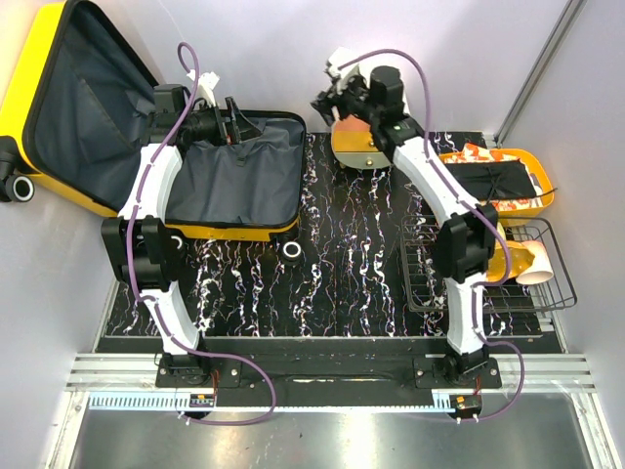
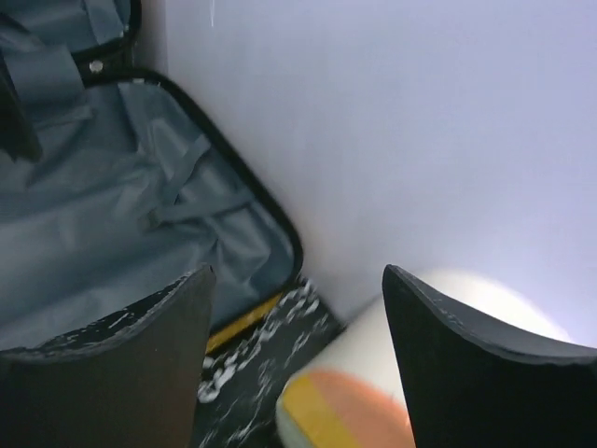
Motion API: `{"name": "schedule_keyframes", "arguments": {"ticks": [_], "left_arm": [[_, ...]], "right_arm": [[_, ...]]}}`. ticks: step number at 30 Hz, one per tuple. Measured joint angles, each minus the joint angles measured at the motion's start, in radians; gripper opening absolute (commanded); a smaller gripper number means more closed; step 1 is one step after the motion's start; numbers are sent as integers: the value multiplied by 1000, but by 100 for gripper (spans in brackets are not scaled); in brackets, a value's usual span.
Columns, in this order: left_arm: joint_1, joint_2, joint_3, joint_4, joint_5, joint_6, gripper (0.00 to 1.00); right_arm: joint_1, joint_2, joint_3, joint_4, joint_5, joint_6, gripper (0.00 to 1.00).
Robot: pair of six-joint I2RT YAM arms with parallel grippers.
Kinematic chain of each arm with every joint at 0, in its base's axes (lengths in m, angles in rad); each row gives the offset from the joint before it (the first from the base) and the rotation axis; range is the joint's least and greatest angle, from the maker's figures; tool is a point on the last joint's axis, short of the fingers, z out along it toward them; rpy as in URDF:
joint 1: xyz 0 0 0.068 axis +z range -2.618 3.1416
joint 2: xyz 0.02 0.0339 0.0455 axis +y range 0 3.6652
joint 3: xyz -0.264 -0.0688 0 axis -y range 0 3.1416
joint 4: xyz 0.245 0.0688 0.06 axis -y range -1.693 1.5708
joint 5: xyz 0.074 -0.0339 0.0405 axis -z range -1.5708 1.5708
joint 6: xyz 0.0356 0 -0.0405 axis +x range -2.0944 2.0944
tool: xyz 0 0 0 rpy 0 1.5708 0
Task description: Open, take out, and arrange the luggage
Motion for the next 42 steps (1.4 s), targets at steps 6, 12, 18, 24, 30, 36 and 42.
{"name": "schedule_keyframes", "arguments": {"ticks": [6, 12, 18, 24, 30, 36, 42], "left_arm": [[1, 0, -16, 6, 0, -4, 99], [8, 0, -32, 1, 0, -6, 99], [21, 0, -32, 1, 0, -8, 99], [21, 0, -32, 10, 1, -29, 99], [21, 0, -32, 17, 1, -32, 99], [21, 0, -32, 17, 1, -32, 99], [21, 0, -32, 16, 2, -32, 99]], "right_arm": [[59, 340, 562, -159, 135, -263, 85], [59, 432, 514, -209, 211, -437, 85], [79, 502, 486, -235, 324, -619, 85], [86, 506, 484, -242, 438, -719, 85], [80, 507, 484, -249, 480, -749, 84], [52, 497, 447, -218, 486, -763, 84], [14, 453, 377, -210, 495, -764, 84]]}}
